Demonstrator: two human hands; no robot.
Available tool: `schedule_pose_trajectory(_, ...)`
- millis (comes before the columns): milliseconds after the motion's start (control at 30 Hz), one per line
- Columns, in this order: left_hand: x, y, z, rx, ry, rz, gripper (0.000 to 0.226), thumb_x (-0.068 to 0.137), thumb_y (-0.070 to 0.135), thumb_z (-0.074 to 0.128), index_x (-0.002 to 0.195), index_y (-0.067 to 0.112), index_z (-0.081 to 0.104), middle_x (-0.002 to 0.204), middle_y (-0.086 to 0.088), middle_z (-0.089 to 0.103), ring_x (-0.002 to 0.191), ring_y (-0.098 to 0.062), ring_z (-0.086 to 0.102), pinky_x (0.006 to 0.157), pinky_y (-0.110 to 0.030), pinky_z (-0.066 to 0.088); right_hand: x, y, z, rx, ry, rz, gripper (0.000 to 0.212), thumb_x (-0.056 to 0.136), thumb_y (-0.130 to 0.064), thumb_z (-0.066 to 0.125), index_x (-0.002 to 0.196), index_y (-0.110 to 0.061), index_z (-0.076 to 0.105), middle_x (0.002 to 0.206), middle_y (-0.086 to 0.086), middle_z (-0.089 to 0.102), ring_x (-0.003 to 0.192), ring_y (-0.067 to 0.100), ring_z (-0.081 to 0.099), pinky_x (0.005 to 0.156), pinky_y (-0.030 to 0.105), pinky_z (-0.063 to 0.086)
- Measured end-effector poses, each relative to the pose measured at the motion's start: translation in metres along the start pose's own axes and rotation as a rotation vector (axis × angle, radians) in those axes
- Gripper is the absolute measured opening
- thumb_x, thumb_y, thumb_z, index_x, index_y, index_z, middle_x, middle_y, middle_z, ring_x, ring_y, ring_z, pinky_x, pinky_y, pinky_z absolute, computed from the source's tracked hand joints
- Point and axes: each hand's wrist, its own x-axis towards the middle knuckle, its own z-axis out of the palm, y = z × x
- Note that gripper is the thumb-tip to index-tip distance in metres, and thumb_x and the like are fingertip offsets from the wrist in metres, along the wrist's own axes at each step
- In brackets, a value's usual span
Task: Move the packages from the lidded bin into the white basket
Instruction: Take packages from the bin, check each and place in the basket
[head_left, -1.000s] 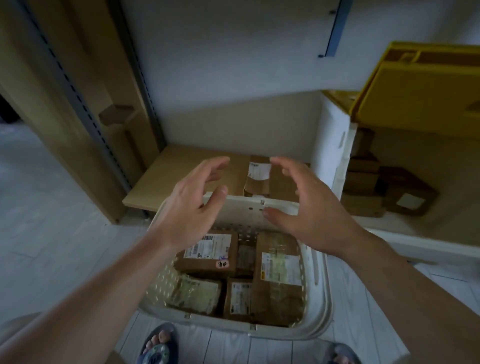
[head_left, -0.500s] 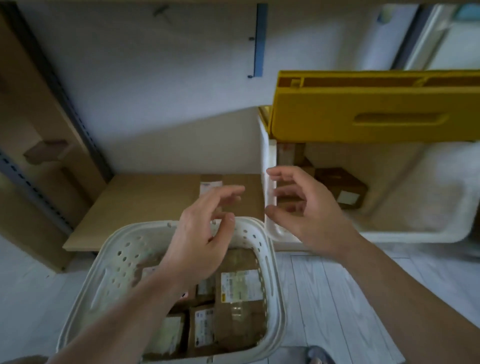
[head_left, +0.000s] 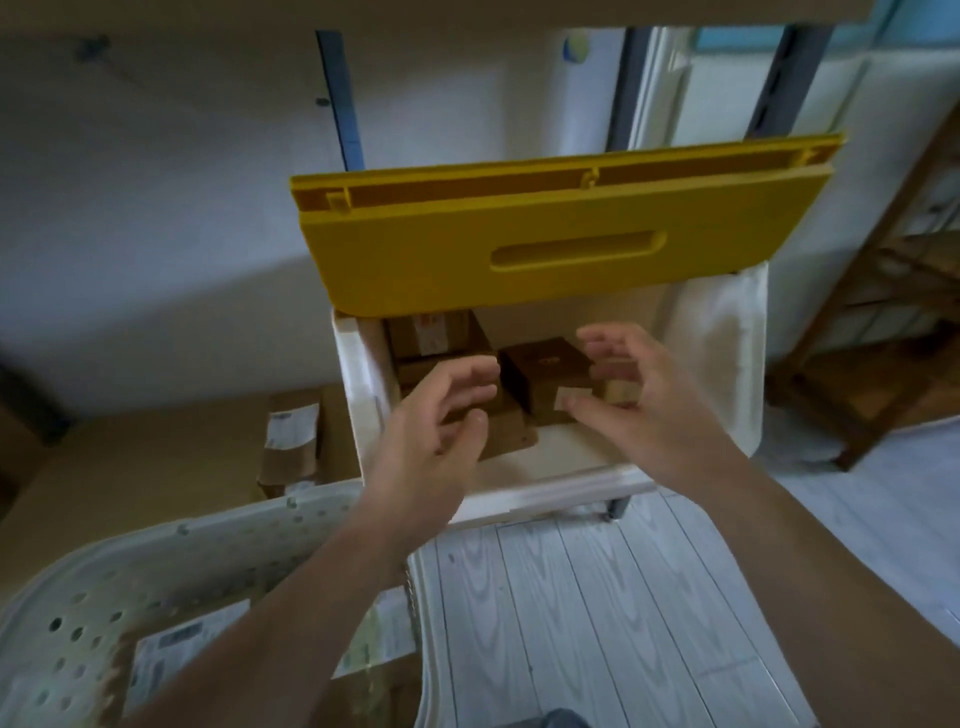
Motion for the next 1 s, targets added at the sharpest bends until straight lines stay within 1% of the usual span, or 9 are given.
schedule_pose_trajectory(100, 0.022, -0.008, 0.015, -0.009, 0.018, -0.028, 0.040, 0.102, 0.003, 0.051, 0.133, 0.026, 0.059, 0.130, 0.015, 0.065, 0.121, 0.000, 0.062, 0.103, -0.033, 0.052, 0.016, 0.019, -0.002, -0.065, 0.006, 0.042, 0.053, 0.083, -0.030, 0.081, 0.130, -0.034, 0.056, 0.116, -0.020, 0.060, 0.108, -0.001, 0.058, 0.093, 0.022, 0.048)
schedule_pose_trajectory(200, 0.041, -0.016, 0.035, -0.011, 0.025, -0.060, 0.040, 0.101, 0.002, 0.050, 0.129, 0.028, 0.060, 0.127, 0.012, 0.066, 0.117, 0.000, 0.064, 0.101, -0.032, 0.053, 0.034, 0.040, 0.008, -0.099, 0.005, 0.096, 0.054, 0.084, -0.026, 0.081, 0.132, -0.025, 0.057, 0.105, -0.025, 0.057, 0.098, -0.004, 0.055, 0.079, 0.004, 0.038)
schedule_pose_trajectory(333, 0.078, -0.039, 0.067, 0.049, -0.020, -0.160, 0.035, 0.097, 0.006, 0.052, 0.114, 0.035, 0.061, 0.116, 0.014, 0.068, 0.112, -0.004, 0.066, 0.101, -0.032, 0.054, 0.077, 0.063, 0.027, -0.134, -0.049, 0.168, 0.065, 0.075, -0.041, 0.074, 0.134, -0.022, 0.057, 0.121, -0.002, 0.063, 0.112, 0.019, 0.062, 0.080, 0.025, 0.048)
schedule_pose_trajectory(433, 0.114, -0.060, 0.093, 0.103, -0.039, -0.232, 0.033, 0.093, 0.017, 0.055, 0.125, 0.023, 0.063, 0.115, 0.009, 0.067, 0.110, -0.012, 0.063, 0.095, -0.031, 0.051, 0.108, 0.082, 0.035, -0.229, -0.019, 0.266, 0.054, 0.089, -0.039, 0.070, 0.135, -0.016, 0.054, 0.127, 0.010, 0.062, 0.121, 0.032, 0.058, 0.079, 0.026, 0.041)
schedule_pose_trajectory(533, 0.145, -0.078, 0.119, 0.101, -0.064, -0.399, 0.039, 0.094, 0.020, 0.056, 0.133, 0.016, 0.059, 0.123, -0.001, 0.066, 0.112, -0.019, 0.062, 0.096, -0.033, 0.051, 0.126, 0.105, 0.043, -0.348, -0.005, 0.350, 0.054, 0.095, -0.041, 0.062, 0.137, -0.010, 0.048, 0.135, 0.020, 0.056, 0.128, 0.038, 0.051, 0.097, 0.036, 0.042)
schedule_pose_trajectory(633, 0.164, -0.096, 0.141, 0.030, -0.015, -0.561, 0.062, 0.085, 0.040, 0.057, 0.143, 0.018, 0.053, 0.136, -0.010, 0.063, 0.121, -0.030, 0.062, 0.101, -0.035, 0.050, 0.149, 0.128, 0.054, -0.343, -0.083, 0.399, 0.056, 0.097, -0.041, 0.057, 0.136, -0.005, 0.043, 0.138, 0.023, 0.050, 0.132, 0.042, 0.046, 0.103, 0.042, 0.041)
schedule_pose_trajectory(733, 0.172, -0.113, 0.155, 0.025, 0.042, -0.704, 0.058, 0.103, 0.038, 0.050, 0.152, 0.009, 0.042, 0.146, -0.016, 0.054, 0.130, -0.035, 0.054, 0.097, -0.031, 0.044, 0.168, 0.142, 0.066, -0.388, -0.124, 0.453, 0.059, 0.100, -0.042, 0.053, 0.143, -0.004, 0.042, 0.145, 0.018, 0.049, 0.133, 0.038, 0.047, 0.104, 0.040, 0.041)
schedule_pose_trajectory(833, 0.176, -0.119, 0.161, -0.046, 0.076, -0.754, 0.053, 0.104, 0.039, 0.044, 0.147, 0.009, 0.048, 0.141, -0.017, 0.058, 0.125, -0.037, 0.058, 0.103, -0.038, 0.049, 0.178, 0.150, 0.075, -0.425, -0.121, 0.483, 0.055, 0.100, -0.041, 0.053, 0.142, -0.008, 0.047, 0.144, 0.018, 0.051, 0.132, 0.036, 0.050, 0.103, 0.039, 0.041)
schedule_pose_trajectory(1000, 0.179, -0.132, 0.163, -0.253, 0.126, -0.794, 0.084, 0.067, 0.066, 0.047, 0.139, 0.025, 0.058, 0.128, -0.009, 0.067, 0.110, -0.034, 0.066, 0.098, -0.051, 0.055, 0.177, 0.141, 0.071, -0.313, -0.016, 0.532, 0.058, 0.095, -0.043, 0.061, 0.140, -0.011, 0.042, 0.144, 0.020, 0.045, 0.135, 0.037, 0.044, 0.105, 0.042, 0.042)
